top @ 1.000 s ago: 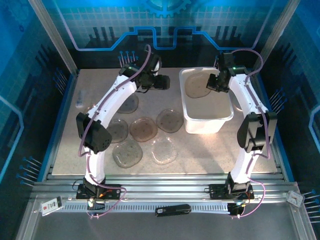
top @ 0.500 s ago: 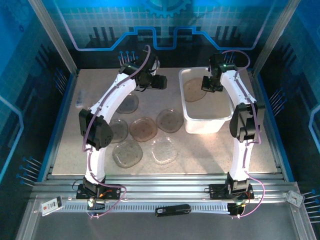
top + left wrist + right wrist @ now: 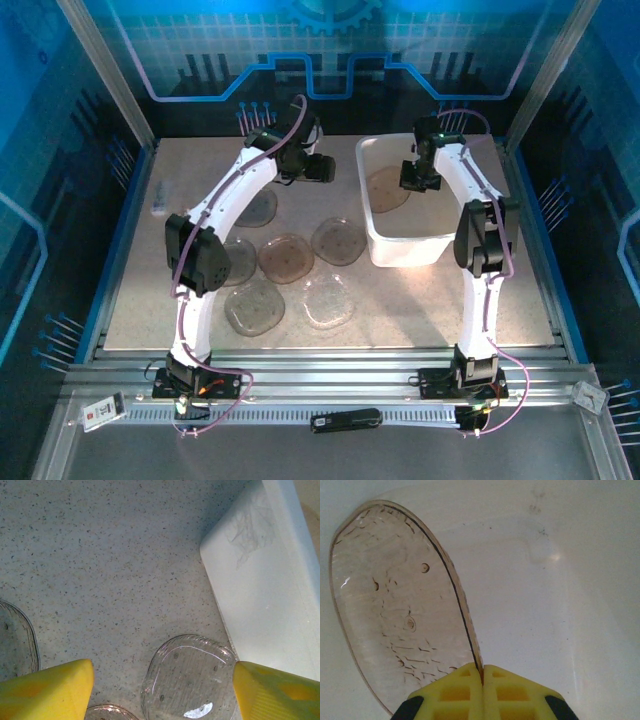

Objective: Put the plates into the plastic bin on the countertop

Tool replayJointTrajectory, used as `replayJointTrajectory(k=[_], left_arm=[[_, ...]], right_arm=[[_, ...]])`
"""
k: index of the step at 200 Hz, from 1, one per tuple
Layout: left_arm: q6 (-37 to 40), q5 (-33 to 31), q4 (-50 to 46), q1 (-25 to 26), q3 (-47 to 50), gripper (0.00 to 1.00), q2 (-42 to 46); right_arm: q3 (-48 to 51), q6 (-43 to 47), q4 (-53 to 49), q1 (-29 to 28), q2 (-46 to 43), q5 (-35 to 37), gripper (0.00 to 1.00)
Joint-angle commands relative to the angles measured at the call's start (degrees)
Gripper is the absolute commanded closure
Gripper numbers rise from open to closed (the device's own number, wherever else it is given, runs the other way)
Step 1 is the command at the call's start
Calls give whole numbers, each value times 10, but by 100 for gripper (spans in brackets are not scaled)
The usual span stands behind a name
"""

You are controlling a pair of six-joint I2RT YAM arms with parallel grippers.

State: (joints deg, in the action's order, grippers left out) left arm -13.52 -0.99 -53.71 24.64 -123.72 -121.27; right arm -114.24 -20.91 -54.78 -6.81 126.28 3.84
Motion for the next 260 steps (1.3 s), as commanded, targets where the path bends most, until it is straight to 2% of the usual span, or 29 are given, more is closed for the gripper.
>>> replayJointTrajectory(k=[1, 34, 54, 98, 136, 161, 171, 213, 260], left_arm=[[3, 12, -8, 2, -22, 26, -11], [0, 9, -13, 9, -24, 26, -15], [-1, 8, -18, 10, -26, 26, -21], [14, -2, -58, 10, -47, 26, -28], [25, -6, -77, 10, -42, 26, -24], [37, 2, -85, 10, -33, 25, -24], [44, 4, -89, 9, -28, 26, -23], [67, 42, -94, 8, 26, 26, -9], [74, 106, -34, 4, 147, 27, 17]], right_arm=[[-7, 0, 10, -9, 16, -18, 100], [6, 3, 23, -8, 21, -10, 100], [8, 3, 31, -8, 27, -14, 94], [9, -6, 33, -6, 31, -3, 73], [9, -5, 34, -6, 28, 14, 44], [4, 9, 39, -9, 10, 31, 17], [-2, 18, 42, -11, -1, 33, 13], [-27, 49, 29, -24, -63, 13, 12], [-20, 52, -11, -56, -153, 0, 15]])
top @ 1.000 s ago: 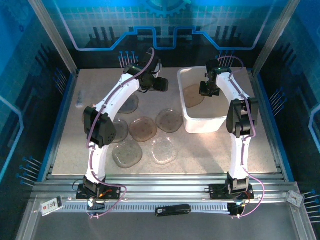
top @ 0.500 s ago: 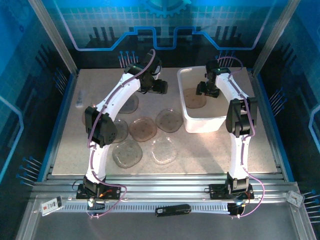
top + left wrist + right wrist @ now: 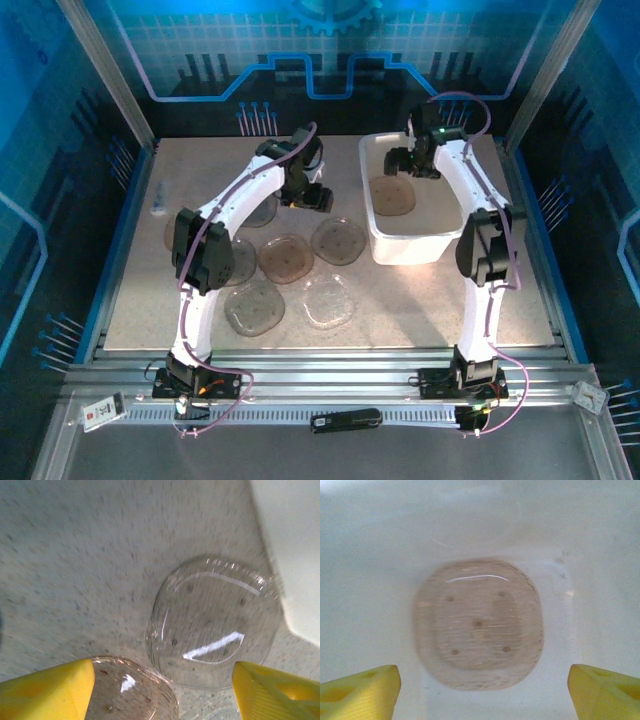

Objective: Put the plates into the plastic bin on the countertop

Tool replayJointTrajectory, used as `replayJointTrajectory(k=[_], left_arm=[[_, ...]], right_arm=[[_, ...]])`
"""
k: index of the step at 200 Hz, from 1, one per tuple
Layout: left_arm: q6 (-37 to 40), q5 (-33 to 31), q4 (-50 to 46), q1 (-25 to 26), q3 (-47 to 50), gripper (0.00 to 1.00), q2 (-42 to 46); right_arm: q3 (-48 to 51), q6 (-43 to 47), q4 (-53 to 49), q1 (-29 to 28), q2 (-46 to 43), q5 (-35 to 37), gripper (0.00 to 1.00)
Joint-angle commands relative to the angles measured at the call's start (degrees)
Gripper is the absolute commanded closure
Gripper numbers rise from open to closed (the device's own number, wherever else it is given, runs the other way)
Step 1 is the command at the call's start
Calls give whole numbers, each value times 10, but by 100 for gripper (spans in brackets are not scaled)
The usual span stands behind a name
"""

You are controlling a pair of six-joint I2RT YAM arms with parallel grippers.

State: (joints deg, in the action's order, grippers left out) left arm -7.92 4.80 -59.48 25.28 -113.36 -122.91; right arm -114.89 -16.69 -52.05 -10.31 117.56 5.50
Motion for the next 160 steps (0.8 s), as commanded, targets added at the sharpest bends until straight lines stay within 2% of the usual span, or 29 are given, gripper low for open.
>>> replayJointTrajectory(k=[1, 37, 72, 100, 160], left_arm=[[19, 48, 24, -2, 46, 27, 33], [38, 41, 61, -4, 78, 27, 19], [55, 39, 92, -13, 65, 29, -19], [60, 73, 83, -20, 28, 30, -61], [64, 78, 71, -20, -4, 35, -112]], right_arm=[[-12, 10, -40, -22, -68, -17, 15], [61, 2, -48, -40, -167, -23, 25], [150, -14, -55, -56, -262, -12, 37], [219, -30, -50, -58, -322, -8, 44], [273, -42, -34, -58, -359, -12, 57]])
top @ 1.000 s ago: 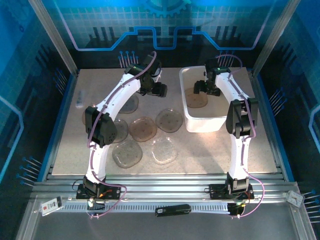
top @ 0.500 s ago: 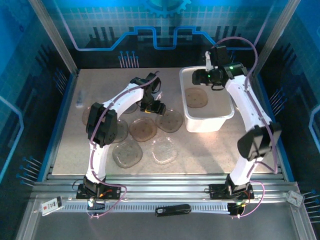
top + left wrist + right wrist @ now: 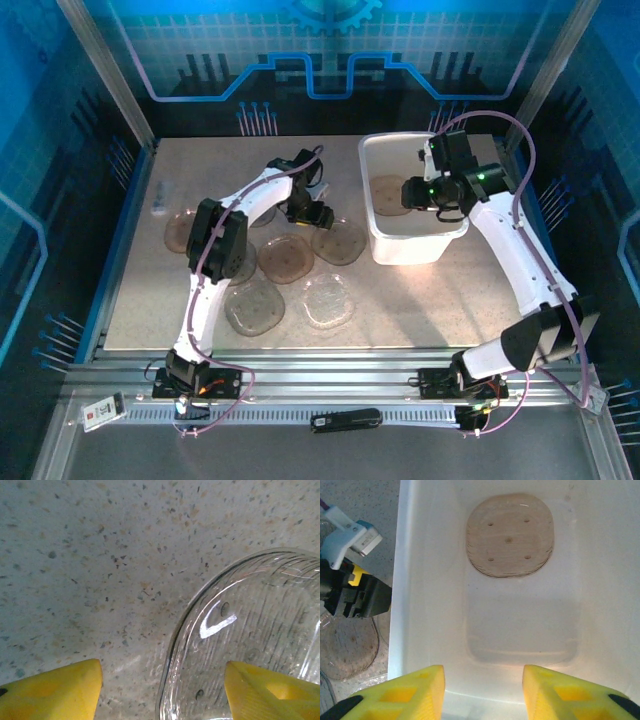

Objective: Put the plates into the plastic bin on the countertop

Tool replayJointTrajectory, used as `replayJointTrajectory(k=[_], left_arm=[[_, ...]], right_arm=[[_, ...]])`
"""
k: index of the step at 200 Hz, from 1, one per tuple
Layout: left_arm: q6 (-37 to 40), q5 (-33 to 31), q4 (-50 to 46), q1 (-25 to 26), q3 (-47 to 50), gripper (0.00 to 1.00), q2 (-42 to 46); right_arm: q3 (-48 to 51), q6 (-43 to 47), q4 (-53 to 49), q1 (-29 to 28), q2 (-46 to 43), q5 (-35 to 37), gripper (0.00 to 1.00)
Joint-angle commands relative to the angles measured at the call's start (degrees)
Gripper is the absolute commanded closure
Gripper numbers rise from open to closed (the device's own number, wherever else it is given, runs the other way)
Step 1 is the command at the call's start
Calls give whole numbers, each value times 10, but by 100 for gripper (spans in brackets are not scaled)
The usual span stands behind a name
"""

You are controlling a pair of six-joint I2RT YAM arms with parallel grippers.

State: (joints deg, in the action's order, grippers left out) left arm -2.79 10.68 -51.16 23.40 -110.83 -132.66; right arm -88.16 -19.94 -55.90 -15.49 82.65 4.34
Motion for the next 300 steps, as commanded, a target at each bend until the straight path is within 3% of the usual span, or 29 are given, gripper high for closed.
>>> replayJointTrajectory(k=[1, 127, 269, 300], left_arm=[[13, 19, -13, -1, -31, 35, -16], [17, 2, -21, 20, -25, 51, -35], [25, -28, -19, 30, -19, 85, -30], [24, -60, -13, 30, -6, 89, -6]], right_arm=[[6, -10, 4, -6, -10, 0, 58], [25, -13, 33, -6, -1, -14, 64], [52, -17, 58, -5, -26, -3, 69], [56, -18, 60, -4, -35, -1, 69]])
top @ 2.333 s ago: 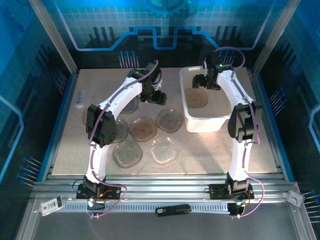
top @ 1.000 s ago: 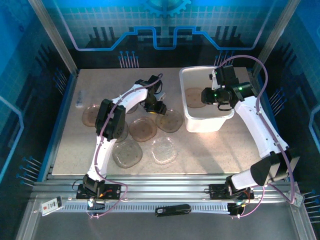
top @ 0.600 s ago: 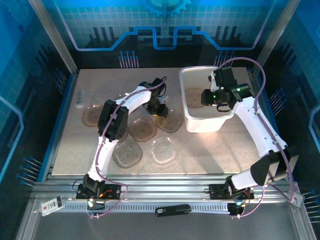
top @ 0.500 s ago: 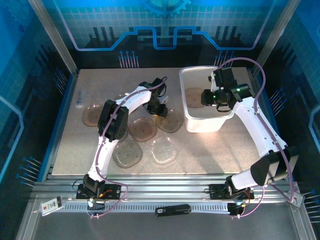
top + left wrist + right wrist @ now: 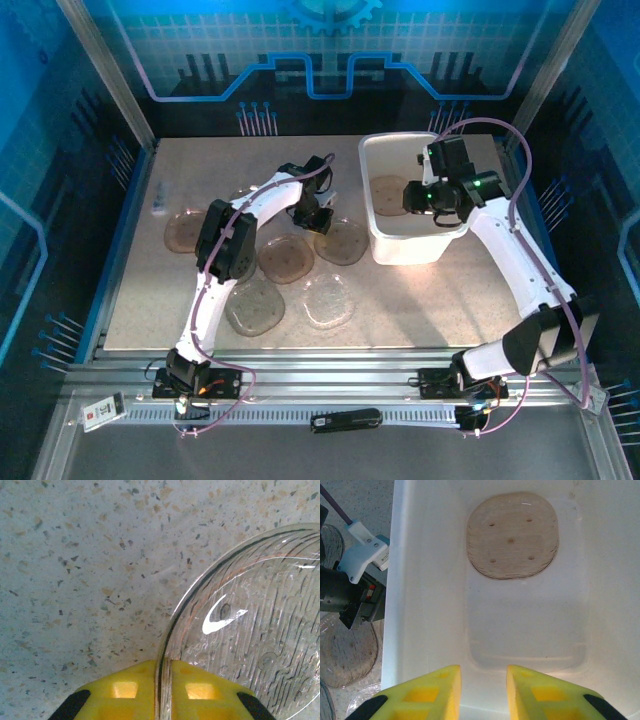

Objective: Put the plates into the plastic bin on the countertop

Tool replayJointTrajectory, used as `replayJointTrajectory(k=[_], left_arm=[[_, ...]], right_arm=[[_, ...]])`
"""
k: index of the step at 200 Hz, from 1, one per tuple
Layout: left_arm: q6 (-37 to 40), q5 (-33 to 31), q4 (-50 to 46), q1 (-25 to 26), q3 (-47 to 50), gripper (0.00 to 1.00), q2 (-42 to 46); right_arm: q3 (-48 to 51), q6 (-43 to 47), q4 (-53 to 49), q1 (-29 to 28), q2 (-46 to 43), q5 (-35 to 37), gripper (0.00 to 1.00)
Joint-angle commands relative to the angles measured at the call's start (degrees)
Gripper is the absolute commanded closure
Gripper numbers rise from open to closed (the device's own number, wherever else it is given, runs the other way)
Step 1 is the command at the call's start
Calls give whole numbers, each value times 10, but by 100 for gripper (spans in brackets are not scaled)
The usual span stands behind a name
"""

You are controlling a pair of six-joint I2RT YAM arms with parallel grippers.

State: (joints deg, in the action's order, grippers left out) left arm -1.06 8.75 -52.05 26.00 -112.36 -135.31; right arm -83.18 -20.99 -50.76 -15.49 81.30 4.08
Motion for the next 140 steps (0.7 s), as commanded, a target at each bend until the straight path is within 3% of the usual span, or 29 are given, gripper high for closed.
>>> replayJointTrajectory(k=[1, 92, 117, 140], left_arm=[[7, -42, -3, 3, 10, 89, 22], [-5, -100, 37, -15, 90, 97, 161], [-10, -118, 63, -22, 133, 98, 216], [-26, -133, 72, -34, 157, 99, 263]], right_arm=[[6, -7, 8, -4, -22, 2, 69], [-11, -8, 1, -5, -26, 0, 70], [-53, 44, -15, -49, -11, 45, 71], [-84, 48, -4, -57, 4, 15, 71]])
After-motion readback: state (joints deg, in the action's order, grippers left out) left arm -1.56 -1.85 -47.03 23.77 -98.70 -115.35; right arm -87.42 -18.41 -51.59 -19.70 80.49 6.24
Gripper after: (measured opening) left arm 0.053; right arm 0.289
